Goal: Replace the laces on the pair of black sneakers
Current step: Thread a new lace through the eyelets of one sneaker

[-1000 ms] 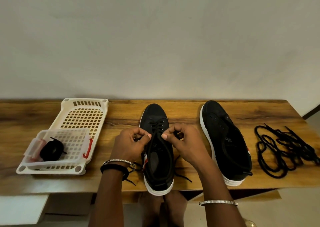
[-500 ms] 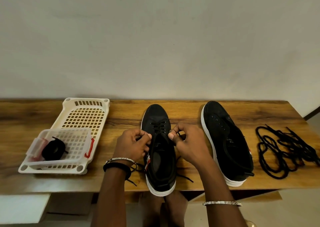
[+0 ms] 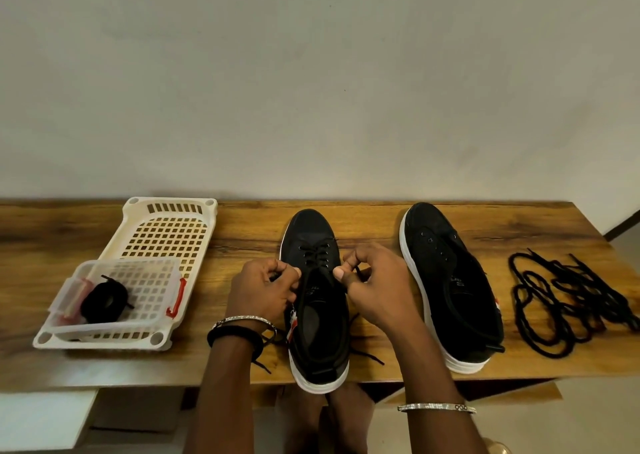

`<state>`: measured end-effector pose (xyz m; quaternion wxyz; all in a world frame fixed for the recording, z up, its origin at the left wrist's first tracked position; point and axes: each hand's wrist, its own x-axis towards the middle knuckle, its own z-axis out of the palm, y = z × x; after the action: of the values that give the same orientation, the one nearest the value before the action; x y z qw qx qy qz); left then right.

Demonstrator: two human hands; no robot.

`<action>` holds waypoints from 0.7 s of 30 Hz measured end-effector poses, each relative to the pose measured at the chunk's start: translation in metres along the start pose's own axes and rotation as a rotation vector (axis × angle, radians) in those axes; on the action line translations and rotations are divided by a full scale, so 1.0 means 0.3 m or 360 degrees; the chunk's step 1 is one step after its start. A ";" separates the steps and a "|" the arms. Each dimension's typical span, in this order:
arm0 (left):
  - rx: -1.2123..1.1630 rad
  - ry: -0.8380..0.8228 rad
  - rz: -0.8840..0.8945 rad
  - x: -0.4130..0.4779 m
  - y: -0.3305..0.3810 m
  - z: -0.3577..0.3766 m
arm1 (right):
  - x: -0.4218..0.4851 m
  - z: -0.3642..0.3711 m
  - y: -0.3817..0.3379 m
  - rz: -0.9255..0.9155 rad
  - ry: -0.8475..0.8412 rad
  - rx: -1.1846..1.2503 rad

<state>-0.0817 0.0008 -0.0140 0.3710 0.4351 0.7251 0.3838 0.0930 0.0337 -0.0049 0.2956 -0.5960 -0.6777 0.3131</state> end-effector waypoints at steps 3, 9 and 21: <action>0.0060 -0.0056 0.0123 -0.005 0.002 -0.004 | -0.002 -0.010 0.010 -0.0021 -0.0079 0.0046; -0.0010 -0.0105 0.0194 -0.011 0.007 -0.033 | -0.008 -0.021 0.006 -0.0143 -0.0158 0.0088; 0.0261 0.0108 0.0231 -0.031 0.038 -0.032 | -0.001 -0.002 -0.006 0.0002 -0.0163 0.0095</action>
<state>-0.0829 -0.0062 0.0019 0.2806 0.5020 0.7328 0.3636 0.0924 0.0334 -0.0032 0.2781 -0.5705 -0.6820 0.3634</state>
